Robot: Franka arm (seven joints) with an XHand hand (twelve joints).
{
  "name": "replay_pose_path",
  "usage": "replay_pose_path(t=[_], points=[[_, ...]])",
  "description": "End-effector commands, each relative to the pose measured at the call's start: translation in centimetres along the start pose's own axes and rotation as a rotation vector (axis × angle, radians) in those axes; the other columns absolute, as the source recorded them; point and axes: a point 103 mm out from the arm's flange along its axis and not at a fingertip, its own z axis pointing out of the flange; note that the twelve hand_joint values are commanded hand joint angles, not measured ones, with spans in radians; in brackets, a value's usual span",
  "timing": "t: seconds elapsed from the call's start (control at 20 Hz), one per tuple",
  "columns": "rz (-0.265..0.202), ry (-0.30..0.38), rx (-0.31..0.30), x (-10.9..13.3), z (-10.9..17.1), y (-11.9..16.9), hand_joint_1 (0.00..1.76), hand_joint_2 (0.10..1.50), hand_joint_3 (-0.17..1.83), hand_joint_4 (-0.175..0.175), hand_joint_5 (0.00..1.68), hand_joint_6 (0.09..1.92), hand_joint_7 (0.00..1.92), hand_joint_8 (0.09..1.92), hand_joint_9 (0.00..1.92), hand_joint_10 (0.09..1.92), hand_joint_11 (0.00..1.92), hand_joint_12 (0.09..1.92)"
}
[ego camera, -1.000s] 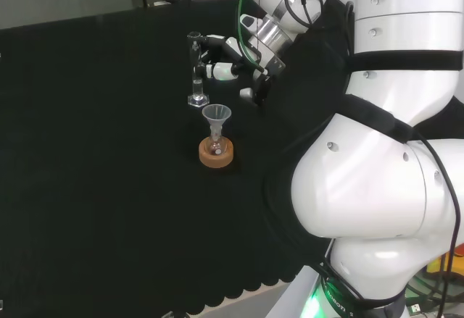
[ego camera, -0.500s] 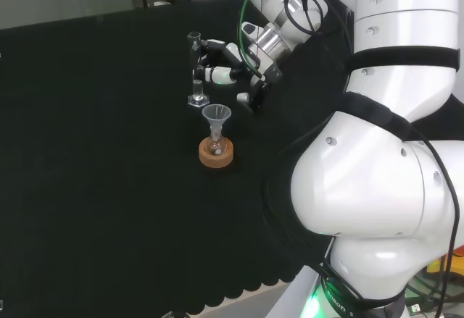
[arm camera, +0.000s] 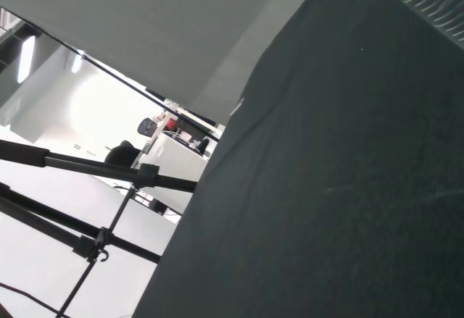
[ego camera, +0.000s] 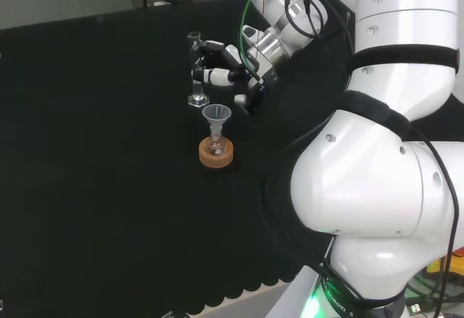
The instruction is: Pick up the graduated cylinder.
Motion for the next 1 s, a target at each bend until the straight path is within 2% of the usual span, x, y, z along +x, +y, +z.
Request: replay_pose_path(t=[0.05,0.65,1.0], points=[[-0.012,0.026,0.007,0.05,0.43,0.19,1.07,1.0,-0.17,-0.05,0.52,0.09,0.45,0.65,0.71,0.52,0.56,1.19],[-0.013,0.063,-0.003,-0.08,1.26,0.42,1.08,1.0,-0.17,-0.043,0.62,0.12,0.48,0.64,0.75,0.5,0.61,1.15],[-0.01,0.07,-0.016,-0.02,1.14,0.48,1.07,1.04,-0.17,-0.037,0.63,0.28,0.5,0.62,0.79,0.43,0.63,1.13]])
